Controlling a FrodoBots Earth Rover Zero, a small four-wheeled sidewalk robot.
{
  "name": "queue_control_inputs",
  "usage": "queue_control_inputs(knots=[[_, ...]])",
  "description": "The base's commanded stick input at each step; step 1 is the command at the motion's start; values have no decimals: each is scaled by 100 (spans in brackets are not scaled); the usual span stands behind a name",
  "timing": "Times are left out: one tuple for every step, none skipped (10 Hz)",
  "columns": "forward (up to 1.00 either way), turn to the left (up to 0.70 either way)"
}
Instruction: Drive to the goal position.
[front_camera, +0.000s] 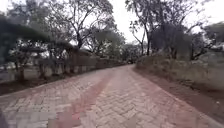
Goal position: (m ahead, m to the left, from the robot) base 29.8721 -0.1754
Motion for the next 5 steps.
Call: queue_control_inputs(knots=[[70,-2],[70,0],[70,0],[70,0],[70,0]])
